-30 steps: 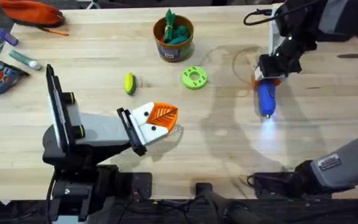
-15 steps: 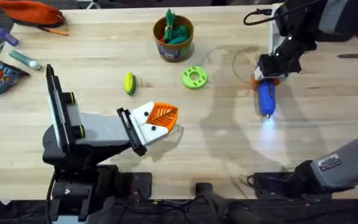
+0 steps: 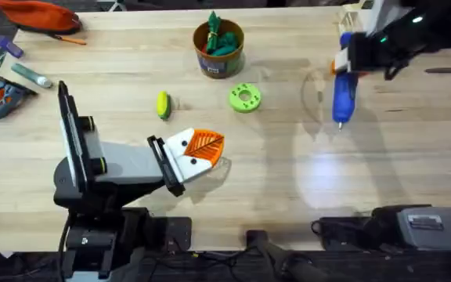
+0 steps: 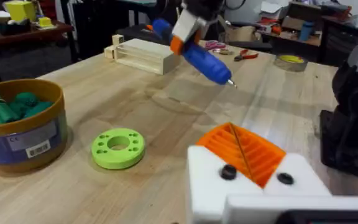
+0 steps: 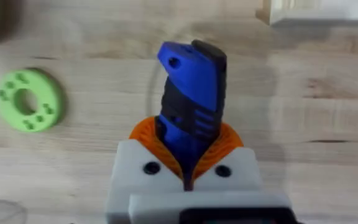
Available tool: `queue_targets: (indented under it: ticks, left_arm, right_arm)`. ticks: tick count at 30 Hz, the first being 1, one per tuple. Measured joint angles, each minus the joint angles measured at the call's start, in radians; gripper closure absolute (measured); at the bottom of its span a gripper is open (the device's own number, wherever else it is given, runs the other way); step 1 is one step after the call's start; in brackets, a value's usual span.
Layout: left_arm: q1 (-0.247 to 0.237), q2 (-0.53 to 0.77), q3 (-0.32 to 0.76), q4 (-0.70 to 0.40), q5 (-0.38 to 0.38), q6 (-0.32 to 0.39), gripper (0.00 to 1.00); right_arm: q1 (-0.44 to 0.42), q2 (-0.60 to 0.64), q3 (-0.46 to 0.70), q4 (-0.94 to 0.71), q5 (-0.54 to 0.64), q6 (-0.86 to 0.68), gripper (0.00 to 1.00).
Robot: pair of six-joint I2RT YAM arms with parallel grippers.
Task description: Pick up the gripper from the table and insert it into the empty holder that is missing its gripper. Then pick up a screw, insert it into the mounting hole, and use the screwdriver to tighten it. Finally, clean up the table by picking up the vegetable and placing it into the bucket.
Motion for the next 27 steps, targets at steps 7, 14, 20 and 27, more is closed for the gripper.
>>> queue_targets:
  ticks: [7, 14, 20, 27]
  left_arm:
    - [0.000, 0.000, 0.000, 0.000, 0.000, 0.000, 0.988]
    - [0.000, 0.000, 0.000, 0.000, 0.000, 0.000, 0.988]
    - [0.000, 0.000, 0.000, 0.000, 0.000, 0.000, 0.988]
    - [0.000, 0.000, 0.000, 0.000, 0.000, 0.000, 0.988]
  right_arm:
    - [0.000, -0.195, 0.000, 0.036, -0.111, 0.000, 0.978]
    - [0.000, -0.334, 0.000, 0.147, -0.293, 0.000, 0.978]
    - [0.000, -0.381, 0.000, 0.283, -0.511, 0.000, 0.978]
    - [0.031, -0.381, 0.000, 0.432, -0.717, 0.000, 0.978]
